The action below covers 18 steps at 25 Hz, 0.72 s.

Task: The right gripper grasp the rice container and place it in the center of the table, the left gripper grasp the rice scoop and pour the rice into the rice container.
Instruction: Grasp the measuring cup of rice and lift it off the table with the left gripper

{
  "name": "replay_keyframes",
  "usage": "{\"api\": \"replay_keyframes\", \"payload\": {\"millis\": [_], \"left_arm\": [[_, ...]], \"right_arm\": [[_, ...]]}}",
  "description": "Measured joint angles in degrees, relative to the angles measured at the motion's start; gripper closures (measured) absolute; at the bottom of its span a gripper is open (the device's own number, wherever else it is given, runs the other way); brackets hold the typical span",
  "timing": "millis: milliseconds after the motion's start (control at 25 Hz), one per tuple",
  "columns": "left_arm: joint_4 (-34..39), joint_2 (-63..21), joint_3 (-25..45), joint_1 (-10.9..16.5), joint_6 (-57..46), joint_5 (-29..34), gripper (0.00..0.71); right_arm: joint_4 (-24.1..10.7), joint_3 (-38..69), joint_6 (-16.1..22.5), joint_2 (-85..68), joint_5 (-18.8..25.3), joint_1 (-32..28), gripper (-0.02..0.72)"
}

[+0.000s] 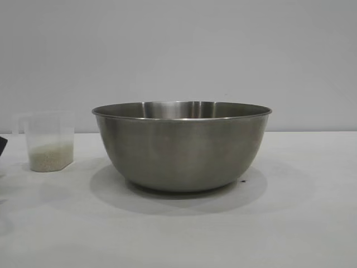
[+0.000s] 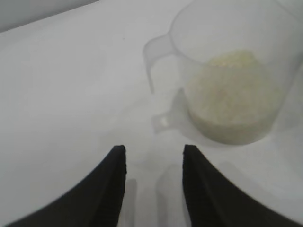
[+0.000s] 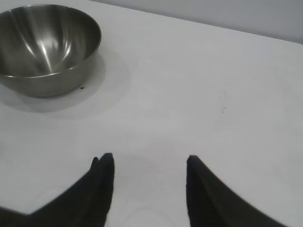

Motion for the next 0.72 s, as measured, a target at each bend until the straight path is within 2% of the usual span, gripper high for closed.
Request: {"api": "replay_keyframes", "payload": {"millis": [440,720], "left_arm": [[-1.9,6.4,-7.2,0.0,0.0,-0.1,0.485],[-2.8,6.7,-9.3,0.0,0.0,-0.1,0.485]], "right_arm": [[0.0,0.0,0.1,0.0,0.0,0.0,0.364],[0.0,0.0,0.1,0.0,0.0,0.0,0.364]]}}
